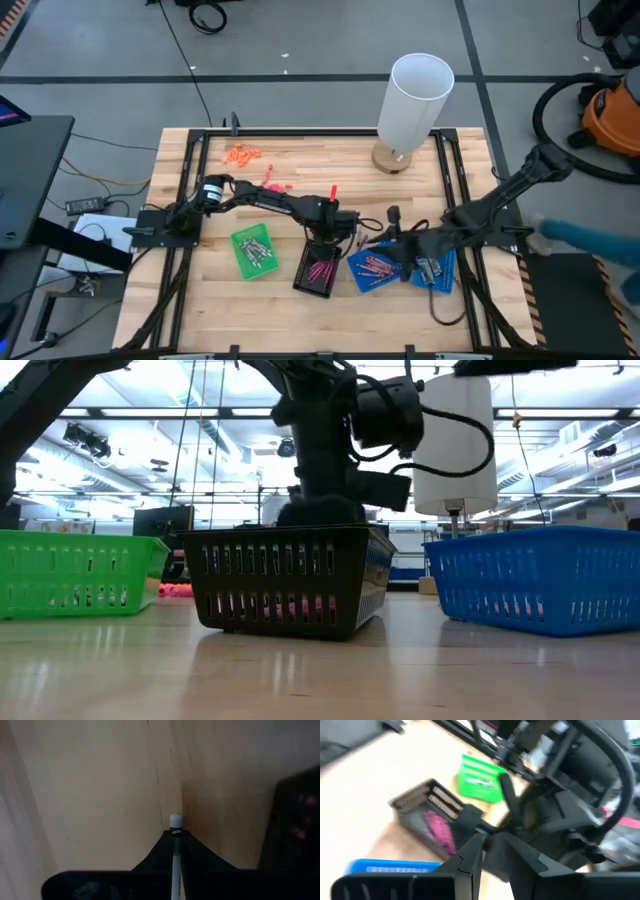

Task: Sort crayons
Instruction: Put the white crayon into the green bin

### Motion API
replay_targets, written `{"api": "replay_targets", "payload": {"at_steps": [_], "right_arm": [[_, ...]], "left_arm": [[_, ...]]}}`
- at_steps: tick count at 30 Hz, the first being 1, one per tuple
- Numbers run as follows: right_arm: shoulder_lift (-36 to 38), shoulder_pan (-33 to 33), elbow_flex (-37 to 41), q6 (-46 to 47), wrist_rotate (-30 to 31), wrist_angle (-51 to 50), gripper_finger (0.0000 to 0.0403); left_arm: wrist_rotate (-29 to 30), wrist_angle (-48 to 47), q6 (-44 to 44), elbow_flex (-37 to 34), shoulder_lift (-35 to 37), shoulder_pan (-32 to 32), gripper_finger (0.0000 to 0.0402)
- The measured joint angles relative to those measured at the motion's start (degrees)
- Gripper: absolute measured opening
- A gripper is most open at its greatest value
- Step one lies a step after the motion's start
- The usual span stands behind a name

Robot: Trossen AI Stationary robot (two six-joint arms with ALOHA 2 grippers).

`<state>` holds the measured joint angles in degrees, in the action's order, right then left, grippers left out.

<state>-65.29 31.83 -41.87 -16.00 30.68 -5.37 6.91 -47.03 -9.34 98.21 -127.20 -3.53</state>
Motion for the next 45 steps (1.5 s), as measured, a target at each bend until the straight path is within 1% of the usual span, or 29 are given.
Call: {"api": "replay_targets", "payload": {"at_steps": [4,11,18,20,22,27,35,45], "right_arm": [[3.5,0.4,0.0,3.5,-6.5,-2.8,0.0087],[5.3,0.6,0.0,7.2,-9.3,-5.8,0.0087],[5.5,1.5,0.0,9.9,-21.6,-6.9,0.0087],[5.5,1.9,0.0,10.8,-23.5,-7.5,0.0087],[5.5,2.2,0.0,11.6,-23.8,-8.5,0.0087],[5.5,2.2,0.0,11.7,-23.0,-8.4,0.0087],[5.5,2.2,0.0,11.7,-22.8,-8.0,0.0087],[5.5,2.2,0.0,11.8,-22.2,-7.2,0.0087]], "left_arm": [[1.1,-0.1,0.9,0.0,2.4,-0.3,0.001],[4.6,-3.1,2.7,0.1,6.2,-2.3,0.001],[8.8,-7.1,7.3,0.2,9.4,-4.9,0.0009],[9.9,-8.8,9.1,0.2,10.3,-6.0,0.0009],[11.0,-9.9,10.8,0.2,10.9,-7.4,0.0009],[16.4,-14.2,14.6,0.3,12.5,-11.1,0.0009],[23.5,-25.0,23.3,0.3,14.2,-17.4,0.0014],[28.1,-36.8,31.6,0.3,14.4,-25.0,0.0017]]}}
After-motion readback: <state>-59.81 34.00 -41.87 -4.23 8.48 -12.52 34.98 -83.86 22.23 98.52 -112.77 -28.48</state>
